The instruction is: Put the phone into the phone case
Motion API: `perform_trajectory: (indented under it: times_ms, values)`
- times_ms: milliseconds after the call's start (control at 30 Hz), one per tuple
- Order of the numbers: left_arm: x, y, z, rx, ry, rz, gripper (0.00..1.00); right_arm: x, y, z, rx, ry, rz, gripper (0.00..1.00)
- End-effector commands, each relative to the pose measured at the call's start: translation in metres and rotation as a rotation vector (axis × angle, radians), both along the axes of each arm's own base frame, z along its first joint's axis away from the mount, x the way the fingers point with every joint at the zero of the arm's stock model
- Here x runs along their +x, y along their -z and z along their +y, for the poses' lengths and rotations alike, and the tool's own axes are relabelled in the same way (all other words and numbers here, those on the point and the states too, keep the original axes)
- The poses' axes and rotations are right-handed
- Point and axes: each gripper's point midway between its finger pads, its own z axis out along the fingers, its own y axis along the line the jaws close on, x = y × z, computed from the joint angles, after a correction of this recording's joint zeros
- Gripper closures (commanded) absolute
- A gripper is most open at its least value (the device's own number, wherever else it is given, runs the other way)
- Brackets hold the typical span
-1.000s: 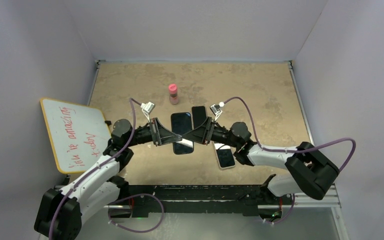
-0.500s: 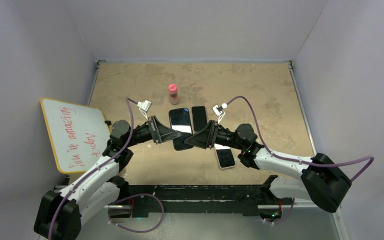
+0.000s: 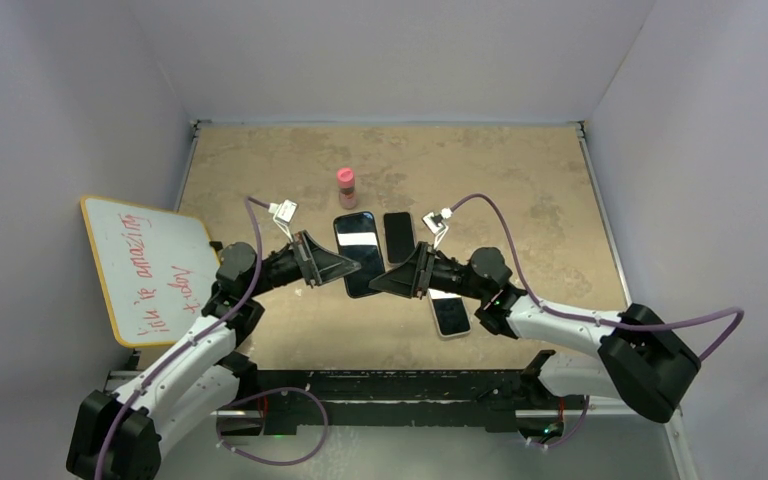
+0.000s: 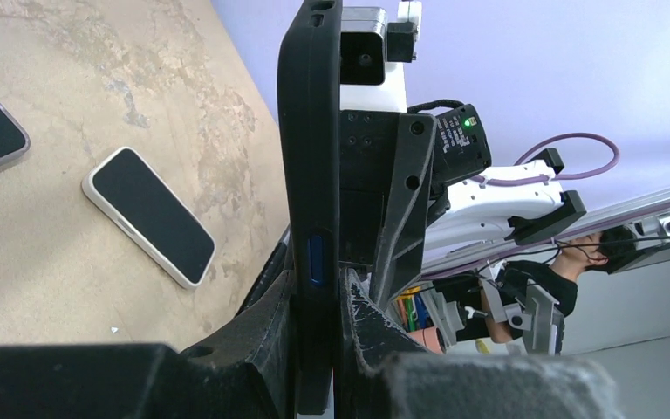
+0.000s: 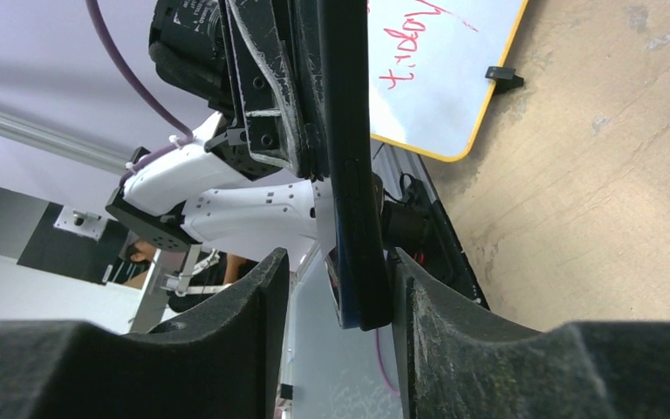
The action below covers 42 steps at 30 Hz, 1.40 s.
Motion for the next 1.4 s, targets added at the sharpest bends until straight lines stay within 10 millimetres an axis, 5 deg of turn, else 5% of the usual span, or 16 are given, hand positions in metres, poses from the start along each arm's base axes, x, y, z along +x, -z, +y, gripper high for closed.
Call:
perform_trajectory:
  times_ms: [0, 100, 233, 267, 400, 567, 767, 900, 1133, 1367]
  values:
    - [0.010, -0.021, 0.005, -0.017, -0.070, -0.126, 1.00, -0.008, -0.010, 0.001, 0.031, -0.045, -0.019, 0.55]
    - [0.012, -0.019, 0.005, -0.006, -0.078, -0.128, 1.00, -0.008, -0.011, 0.002, 0.029, -0.046, -0.013, 0.61]
    - [0.023, -0.006, 0.010, 0.110, -0.135, -0.162, 1.00, -0.008, -0.009, 0.001, 0.028, -0.043, 0.031, 0.99]
    - [0.029, 0.002, 0.016, 0.183, -0.172, -0.164, 1.00, -0.008, -0.009, 0.001, 0.030, -0.040, 0.043, 1.00]
    - [0.037, 0.013, 0.029, 0.313, -0.243, -0.210, 1.00, -0.005, -0.015, 0.004, 0.045, -0.041, 0.076, 1.00]
    - [0.028, 0.006, 0.021, 0.276, -0.176, -0.206, 1.00, -0.003, -0.019, 0.005, 0.074, -0.041, 0.086, 0.99]
    - [0.012, -0.021, 0.013, 0.072, -0.130, -0.166, 1.00, 0.001, -0.021, 0.008, 0.088, -0.030, 0.074, 0.57]
    - [0.008, -0.033, 0.015, -0.038, -0.142, -0.150, 1.00, -0.001, -0.024, 0.014, 0.117, -0.036, 0.089, 0.45]
    - [0.010, -0.032, 0.018, -0.095, -0.177, -0.121, 1.00, -0.007, -0.030, 0.032, 0.154, -0.051, 0.103, 0.46]
    - [0.016, -0.019, 0.021, -0.059, -0.214, -0.122, 1.00, -0.003, -0.033, 0.032, 0.214, -0.030, 0.166, 0.64]
